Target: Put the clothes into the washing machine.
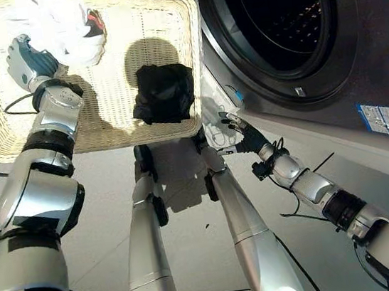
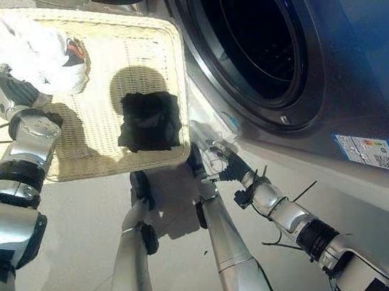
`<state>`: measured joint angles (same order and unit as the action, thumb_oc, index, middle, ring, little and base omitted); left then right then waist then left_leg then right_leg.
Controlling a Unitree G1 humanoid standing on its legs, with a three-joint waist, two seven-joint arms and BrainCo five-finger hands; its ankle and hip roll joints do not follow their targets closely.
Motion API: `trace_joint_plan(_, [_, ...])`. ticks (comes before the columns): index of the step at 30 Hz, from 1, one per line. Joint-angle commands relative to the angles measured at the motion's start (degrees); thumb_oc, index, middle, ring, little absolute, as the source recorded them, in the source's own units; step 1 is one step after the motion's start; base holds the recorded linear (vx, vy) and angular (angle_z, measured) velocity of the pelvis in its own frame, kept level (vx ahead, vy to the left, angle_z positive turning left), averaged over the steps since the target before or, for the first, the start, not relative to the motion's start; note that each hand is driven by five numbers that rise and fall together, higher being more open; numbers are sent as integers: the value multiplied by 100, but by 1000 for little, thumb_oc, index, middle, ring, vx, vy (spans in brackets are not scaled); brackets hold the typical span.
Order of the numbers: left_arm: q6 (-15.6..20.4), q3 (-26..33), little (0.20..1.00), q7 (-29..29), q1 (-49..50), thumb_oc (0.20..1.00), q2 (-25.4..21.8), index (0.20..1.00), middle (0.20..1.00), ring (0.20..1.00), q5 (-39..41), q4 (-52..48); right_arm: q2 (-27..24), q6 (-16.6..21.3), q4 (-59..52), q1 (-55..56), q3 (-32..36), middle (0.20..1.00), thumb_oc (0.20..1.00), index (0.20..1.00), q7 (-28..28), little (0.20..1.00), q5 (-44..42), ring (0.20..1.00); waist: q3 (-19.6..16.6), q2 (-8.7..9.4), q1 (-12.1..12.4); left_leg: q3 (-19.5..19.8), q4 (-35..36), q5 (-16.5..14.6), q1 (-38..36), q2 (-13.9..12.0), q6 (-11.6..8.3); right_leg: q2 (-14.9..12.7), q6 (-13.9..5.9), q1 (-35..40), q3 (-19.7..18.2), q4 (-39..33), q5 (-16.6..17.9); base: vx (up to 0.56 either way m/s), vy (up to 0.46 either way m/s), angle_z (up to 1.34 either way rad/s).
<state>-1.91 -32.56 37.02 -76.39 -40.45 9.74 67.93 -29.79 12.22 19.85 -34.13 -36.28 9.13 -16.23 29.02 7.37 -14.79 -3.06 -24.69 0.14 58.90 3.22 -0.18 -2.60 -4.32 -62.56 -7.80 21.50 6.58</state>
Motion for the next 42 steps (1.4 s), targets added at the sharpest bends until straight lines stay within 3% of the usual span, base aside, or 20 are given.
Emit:
trace_joint_plan(1, [234, 102, 200, -176, 173, 200, 523, 200, 200, 200, -79, -117, -85, 375, -472, 138, 124, 1000, 1000, 1000, 134, 1000, 139, 1000, 77, -167, -10, -62, -60, -468, -560, 95, -250, 413, 43, 387, 340, -380, -123, -41, -7, 3])
trace_joint_plan(11, [737, 784, 200, 393, 1055, 200, 572, 200, 200, 200, 68, -1163, 60, 357, -751, 223, 666, 1000, 1000, 1000, 940, 1000, 333, 1000, 77, -490, 371, 87, 531, -2, -1160, -23, -316, 501, 157, 1022, 573, -241, -484, -59, -51, 8])
trace_joint_plan(16, [1108, 1013, 200, 178, 1625, 200, 642, 200, 200, 200, 131, -1831, 138, 412, -884, 233, 1012, 1000, 1000, 1000, 1097, 1000, 498, 1000, 77, -646, 602, 167, 892, 226, -1491, -96, -361, 484, 170, 1371, 775, -209, -616, -71, -39, 13])
trace_joint_plan(17, [1374, 1070, 200, -139, 1847, 200, 663, 200, 200, 200, 238, -2079, 160, 429, -947, 237, 1105, 1000, 1000, 1000, 1075, 1000, 512, 1000, 77, -689, 677, 194, 962, 266, -1575, -105, -377, 459, 166, 1466, 829, -203, -643, -42, -24, 11])
trace_joint_plan(24, [2148, 1119, 200, -1827, 2850, 200, 907, 200, 200, 200, 730, -3195, 217, 149, -1070, 114, 1305, 1000, 1000, 1000, 517, 1000, 654, 1000, 77, -933, 990, 259, 1147, 372, -1827, -89, -414, 298, 136, 1811, 1063, -182, -769, -25, -8, 13])
trace_joint_plan(26, [2276, 1143, 200, -2466, 3105, 200, 906, 200, 200, 200, 933, -3570, 186, 74, -1059, 26, 1255, 1000, 1000, 1000, 351, 1000, 800, 1000, 77, -991, 1073, 260, 1171, 378, -1881, -72, -411, 252, 143, 1882, 1135, -171, -803, -23, -7, 5])
trace_joint_plan(27, [2341, 1125, 200, -3077, 3331, 200, 878, 200, 200, 200, 1173, -3934, 106, 12, -1081, -64, 1190, 1000, 1000, 1000, 289, 1000, 925, 1000, 77, -1039, 1134, 265, 1166, 373, -1927, -50, -409, 212, 151, 1946, 1187, -154, -832, -20, 5, 12])
trace_joint_plan(29, [2294, 1068, 200, -3425, 3461, 200, 831, 200, 200, 200, 1299, -4215, 53, -30, -1078, -105, 1153, 1000, 1000, 1000, 250, 1000, 984, 1000, 77, -1071, 1168, 277, 1158, 372, -1962, -32, -412, 185, 153, 1995, 1211, -141, -848, -10, 13, 13])
trace_joint_plan(35, [1816, 789, 200, -5222, 3767, 200, 650, 200, 200, 200, 2211, -5522, -185, -366, -1026, -293, 947, 1000, 1000, 1000, 22, 1000, 1163, 1000, 77, -1204, 1254, 264, 1157, 400, -2115, 34, -378, 87, 162, 2183, 1292, -194, -807, -3, 27, 11])
trace_joint_plan(40, [1515, 620, 200, -5956, 3742, 200, 576, 200, 200, 200, 2780, -6188, -273, -537, -856, -379, 749, 1000, 1000, 1000, -25, 1000, 1313, 1000, 77, -1225, 1252, 241, 1217, 370, -2235, 57, -338, 73, 145, 2270, 1287, -233, -805, 2, 4, 2])
trace_joint_plan(42, [1313, 472, 200, -6395, 3625, 200, 550, 200, 200, 200, 3185, -6516, -311, -786, -738, -502, 635, 1000, 1000, 1000, -72, 1000, 1422, 1000, 77, -1211, 1248, 234, 1274, 372, -2309, 65, -316, 72, 129, 2336, 1277, -290, -765, 0, 0, 0])
